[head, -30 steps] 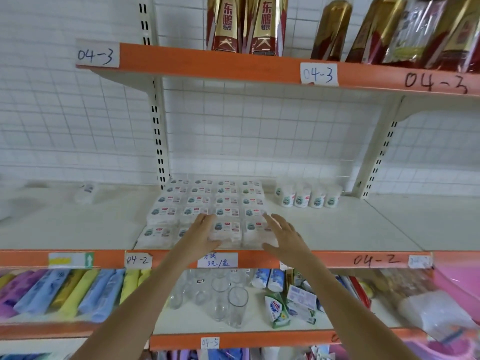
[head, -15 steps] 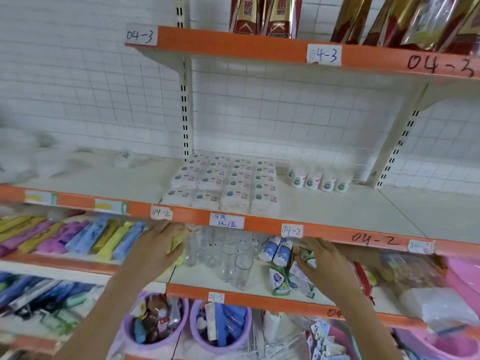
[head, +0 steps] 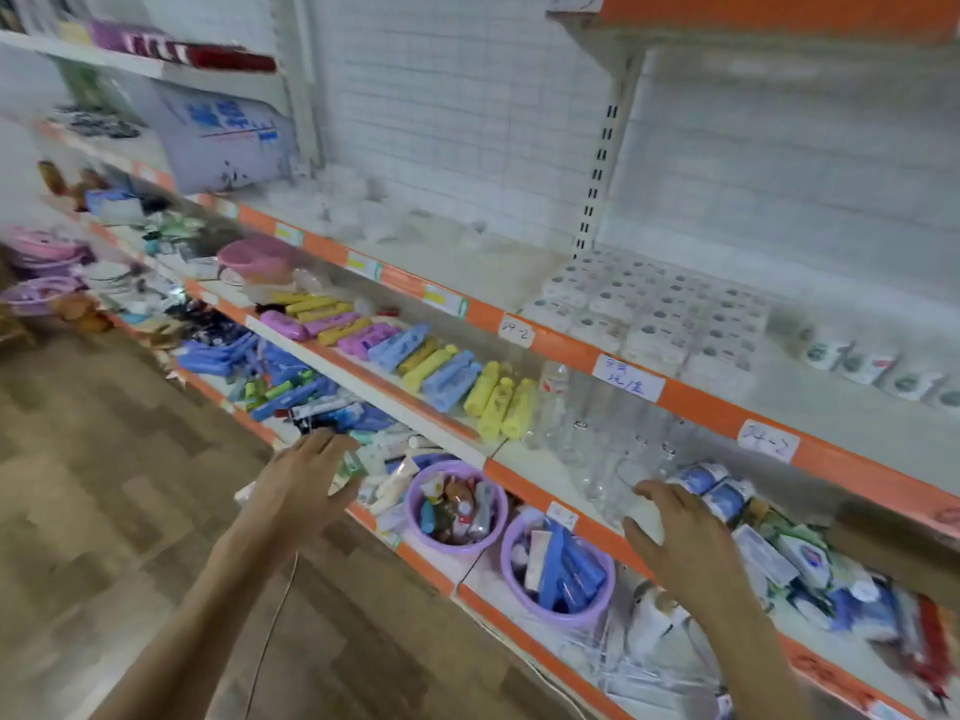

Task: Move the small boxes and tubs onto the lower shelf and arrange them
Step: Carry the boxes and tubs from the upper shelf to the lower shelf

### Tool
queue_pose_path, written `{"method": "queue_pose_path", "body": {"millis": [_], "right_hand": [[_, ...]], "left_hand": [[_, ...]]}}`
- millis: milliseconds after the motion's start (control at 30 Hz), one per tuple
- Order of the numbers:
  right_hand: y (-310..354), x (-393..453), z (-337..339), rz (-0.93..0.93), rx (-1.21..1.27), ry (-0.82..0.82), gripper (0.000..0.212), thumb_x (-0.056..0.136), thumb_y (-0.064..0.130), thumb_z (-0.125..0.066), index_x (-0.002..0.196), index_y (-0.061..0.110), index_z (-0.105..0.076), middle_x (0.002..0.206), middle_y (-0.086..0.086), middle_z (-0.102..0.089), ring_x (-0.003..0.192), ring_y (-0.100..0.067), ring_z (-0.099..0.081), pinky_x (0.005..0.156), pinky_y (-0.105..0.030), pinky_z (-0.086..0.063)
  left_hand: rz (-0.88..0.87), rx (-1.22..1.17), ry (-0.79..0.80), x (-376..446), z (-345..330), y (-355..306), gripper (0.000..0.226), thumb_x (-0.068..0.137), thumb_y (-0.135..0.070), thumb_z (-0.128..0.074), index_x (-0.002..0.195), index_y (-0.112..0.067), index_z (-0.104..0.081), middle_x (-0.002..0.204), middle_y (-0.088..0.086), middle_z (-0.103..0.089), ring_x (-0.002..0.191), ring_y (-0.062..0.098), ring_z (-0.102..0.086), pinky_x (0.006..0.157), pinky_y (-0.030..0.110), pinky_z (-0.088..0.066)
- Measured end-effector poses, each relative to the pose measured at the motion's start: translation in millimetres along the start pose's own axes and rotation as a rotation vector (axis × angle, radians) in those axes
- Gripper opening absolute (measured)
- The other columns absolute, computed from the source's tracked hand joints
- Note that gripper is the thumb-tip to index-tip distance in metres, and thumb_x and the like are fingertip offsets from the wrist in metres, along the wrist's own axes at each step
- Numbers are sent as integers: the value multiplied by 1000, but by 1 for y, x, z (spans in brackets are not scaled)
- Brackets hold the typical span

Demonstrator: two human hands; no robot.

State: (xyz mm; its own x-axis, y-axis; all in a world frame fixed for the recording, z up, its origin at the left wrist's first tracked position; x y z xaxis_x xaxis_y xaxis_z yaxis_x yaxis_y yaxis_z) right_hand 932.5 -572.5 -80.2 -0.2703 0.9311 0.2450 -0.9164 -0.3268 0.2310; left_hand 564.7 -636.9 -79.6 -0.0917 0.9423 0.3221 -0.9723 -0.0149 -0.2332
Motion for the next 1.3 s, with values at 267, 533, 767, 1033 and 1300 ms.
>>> {"method": "queue_pose_path", "body": {"millis": [267, 533, 767, 1033, 1300], "right_hand": [[132, 68, -46, 263, 95, 67, 33, 87, 29, -60, 117, 16, -57, 114, -4, -61, 105, -25, -56, 83, -36, -45], [261, 157, -90, 335, 96, 78, 37, 89, 34, -54, 123, 19, -50, 119, -1, -57, 109, -20, -53, 81, -30, -41], [349, 229, -106, 262, 100, 50, 32, 89, 32, -56, 118, 20, -53, 111, -3, -59, 102, -23, -55, 67, -29, -36], [388, 294, -121, 223, 86, 21, 29, 86, 28, -58, 112, 16, -56, 104, -4, -63, 95, -24, -59, 69, -28, -39], [414, 387, -166, 184, 64, 8, 32, 87, 32, -57, 116, 17, -56, 111, -2, -61, 102, -21, -56, 79, -28, -41]], "left_hand": [[274, 148, -52, -67, 57, 128, 34, 71, -38, -53, 90, -13, -66, 84, 8, -64, 73, 31, -66, 60, 36, -52], [467, 128, -118, -51, 83, 259, 31, 75, -18, -74, 104, -12, -66, 98, 9, -65, 92, 29, -64, 69, 34, -48], [381, 82, -104, 23, 96, 364, 32, 75, -19, -72, 105, -13, -63, 102, 8, -64, 95, 28, -64, 74, 37, -50], [301, 21, -164, 112, 103, 420, 32, 75, -14, -71, 106, -11, -65, 100, 9, -64, 90, 30, -62, 72, 37, -47], [255, 21, -68, 203, 64, 477, 31, 80, -20, -67, 110, -14, -63, 104, 3, -64, 91, 24, -62, 70, 32, -45]]}}
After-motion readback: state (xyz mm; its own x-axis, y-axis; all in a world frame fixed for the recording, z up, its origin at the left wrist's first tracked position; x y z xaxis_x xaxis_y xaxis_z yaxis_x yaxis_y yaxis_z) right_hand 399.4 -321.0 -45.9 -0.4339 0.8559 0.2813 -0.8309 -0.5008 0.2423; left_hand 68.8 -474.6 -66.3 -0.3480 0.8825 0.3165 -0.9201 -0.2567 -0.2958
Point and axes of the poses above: each hand's wrist, its own x-axis towards the middle knuckle, its own z-axis out of the back of the hand, y = z × x, the point moved 5 cm from there along x, towards the middle knuckle
